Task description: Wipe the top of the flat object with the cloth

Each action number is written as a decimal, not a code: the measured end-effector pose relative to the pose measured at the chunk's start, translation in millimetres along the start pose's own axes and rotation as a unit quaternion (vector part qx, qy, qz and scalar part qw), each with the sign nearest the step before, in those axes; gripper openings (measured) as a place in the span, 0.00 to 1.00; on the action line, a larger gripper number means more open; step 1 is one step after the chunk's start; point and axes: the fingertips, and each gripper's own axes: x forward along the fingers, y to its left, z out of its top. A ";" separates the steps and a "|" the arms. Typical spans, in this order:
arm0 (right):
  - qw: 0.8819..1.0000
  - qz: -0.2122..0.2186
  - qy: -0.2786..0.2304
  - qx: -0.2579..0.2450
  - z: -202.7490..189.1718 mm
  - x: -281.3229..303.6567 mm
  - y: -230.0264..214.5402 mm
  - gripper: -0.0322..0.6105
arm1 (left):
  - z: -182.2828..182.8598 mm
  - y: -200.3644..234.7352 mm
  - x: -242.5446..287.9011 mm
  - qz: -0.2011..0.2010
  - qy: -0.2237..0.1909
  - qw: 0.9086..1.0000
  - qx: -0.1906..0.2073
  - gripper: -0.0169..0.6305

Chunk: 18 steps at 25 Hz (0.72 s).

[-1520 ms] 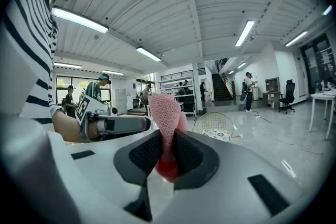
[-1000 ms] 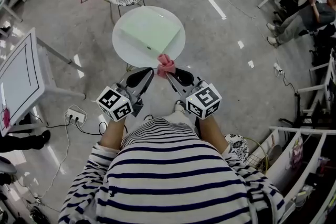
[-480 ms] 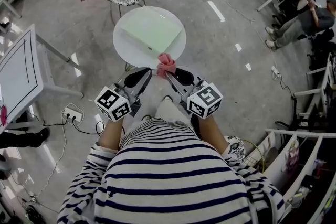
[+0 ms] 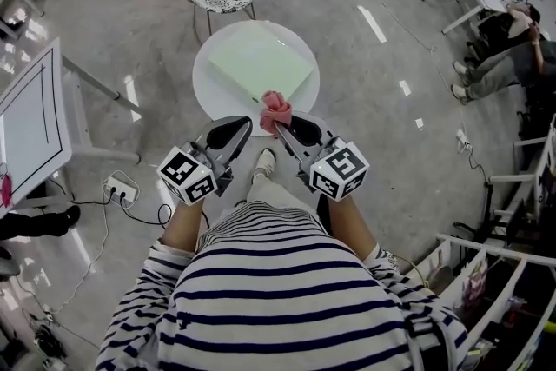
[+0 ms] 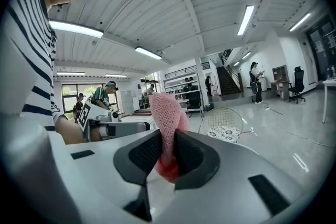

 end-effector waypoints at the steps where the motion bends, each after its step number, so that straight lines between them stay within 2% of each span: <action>1: 1.000 0.004 0.002 -0.001 1.8 8.1 -8.4 0.14 | 1.6 9.3 7.1 0.001 0.002 1.000 0.002 0.04; 7: 0.999 0.034 0.014 -0.008 19.8 44.0 -62.9 0.14 | 19.1 54.0 58.4 0.002 -0.001 1.000 0.020 0.04; 11: 0.999 0.047 0.013 -0.004 34.5 57.5 -102.5 0.14 | 29.4 81.8 91.9 0.029 0.009 0.999 0.040 0.04; 18: 0.999 0.042 0.015 0.005 40.2 81.8 -146.0 0.14 | 31.5 120.7 117.3 0.044 0.041 0.995 0.074 0.04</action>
